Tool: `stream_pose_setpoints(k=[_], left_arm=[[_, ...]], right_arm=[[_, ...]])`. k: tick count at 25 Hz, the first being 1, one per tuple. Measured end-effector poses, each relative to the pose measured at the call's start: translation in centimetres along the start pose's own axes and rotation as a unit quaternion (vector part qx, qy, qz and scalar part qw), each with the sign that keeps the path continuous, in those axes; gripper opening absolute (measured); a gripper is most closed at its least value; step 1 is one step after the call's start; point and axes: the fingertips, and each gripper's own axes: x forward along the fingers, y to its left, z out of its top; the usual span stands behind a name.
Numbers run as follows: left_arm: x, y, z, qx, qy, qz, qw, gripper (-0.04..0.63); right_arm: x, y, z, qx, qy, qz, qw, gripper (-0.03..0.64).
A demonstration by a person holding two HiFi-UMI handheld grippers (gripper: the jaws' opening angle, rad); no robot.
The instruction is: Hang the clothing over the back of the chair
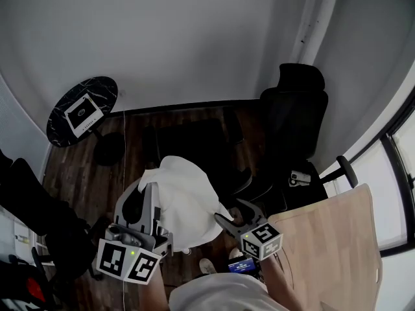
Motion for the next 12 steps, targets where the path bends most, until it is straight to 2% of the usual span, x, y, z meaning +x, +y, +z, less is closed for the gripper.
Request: stream_pose_setpoints(k=[3, 6, 8, 12], left_arm=[[0.3, -0.1, -0.3, -0.005, 0.000, -0.001, 1.0000, 0.025], [0.3, 0.0, -0.7, -0.008, 0.001, 0.002, 1.0000, 0.025], [0.3, 0.0, -0.8, -0.008, 0.003, 0.003, 1.0000, 0.025], [0.2, -0.3, -0.8, -0.012, 0.003, -0.001, 0.9999, 0.025]], right_arm=[[1.3, 0.5, -2.2, 0.023, 0.027, 0.039, 0.999, 0.322], [2.2, 0.7, -5.6, -0.031, 0.100, 0.044, 0.993, 0.322], [2.2, 0.7, -6.9, -0.053, 0.128, 0.038, 0.990, 0.322], [2.2, -0.5, -7.9, -0.077, 0.137, -0.009, 0.988, 0.321]])
